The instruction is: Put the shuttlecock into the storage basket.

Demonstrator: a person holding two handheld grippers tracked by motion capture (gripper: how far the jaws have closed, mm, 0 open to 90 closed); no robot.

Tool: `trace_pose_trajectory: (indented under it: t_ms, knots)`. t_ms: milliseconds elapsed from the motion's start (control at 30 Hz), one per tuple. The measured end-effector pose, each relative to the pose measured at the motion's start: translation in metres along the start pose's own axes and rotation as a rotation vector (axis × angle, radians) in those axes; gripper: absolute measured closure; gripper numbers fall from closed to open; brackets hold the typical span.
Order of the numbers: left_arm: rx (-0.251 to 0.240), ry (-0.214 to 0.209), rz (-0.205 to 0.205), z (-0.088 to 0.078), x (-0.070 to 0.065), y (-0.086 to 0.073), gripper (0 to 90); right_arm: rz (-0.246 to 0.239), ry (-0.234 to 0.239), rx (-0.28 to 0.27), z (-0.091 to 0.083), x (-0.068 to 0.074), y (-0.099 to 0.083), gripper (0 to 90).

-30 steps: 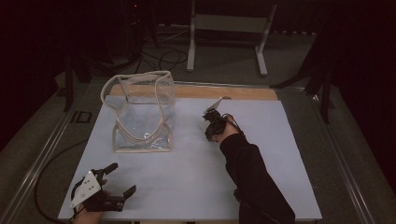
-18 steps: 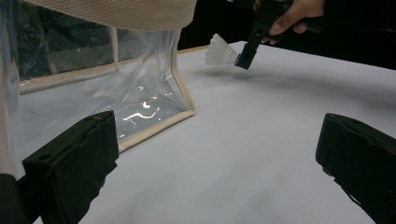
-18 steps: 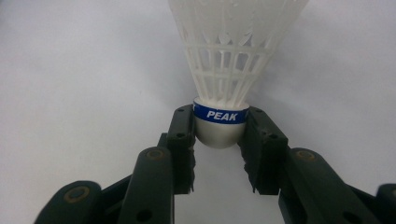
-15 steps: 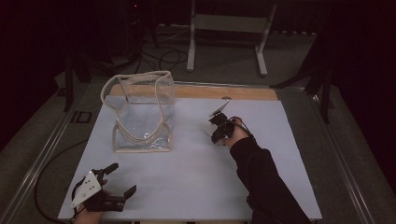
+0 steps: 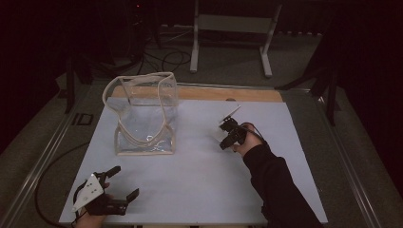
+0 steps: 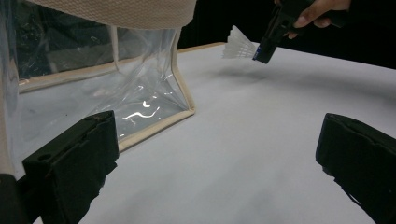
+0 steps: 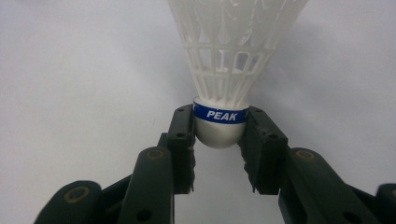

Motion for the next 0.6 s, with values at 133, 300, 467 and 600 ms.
trace_pose_trajectory:
  t_ms: [133,300,467,600]
  knots:
    - [0.001,0.002,0.0,0.0,0.0,0.0,0.3,-0.037,0.003,-0.005,-0.006,0.002,-0.007,66.3]
    - [0.002,0.001,0.001,0.001,-0.001,0.0,0.3,-0.094,0.022,-0.008,-0.01,0.005,-0.015,66.2]
    - [0.004,0.002,0.002,0.001,-0.001,0.0,0.3,-0.167,0.052,0.024,-0.008,0.009,-0.022,66.2]
    - [0.005,0.0,0.002,0.001,-0.001,0.0,0.3,-0.27,0.11,0.027,-0.006,0.016,-0.029,66.1]
Point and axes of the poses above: each handheld gripper's, and its own axes: z roughly forward along the jaws, y roughly out of its top, x roughly to its left, the point moved 2 cm from there along z, roughly forward along the jaws, and after that the axes turned 13 degrees about -z, right-handed, at the moved point
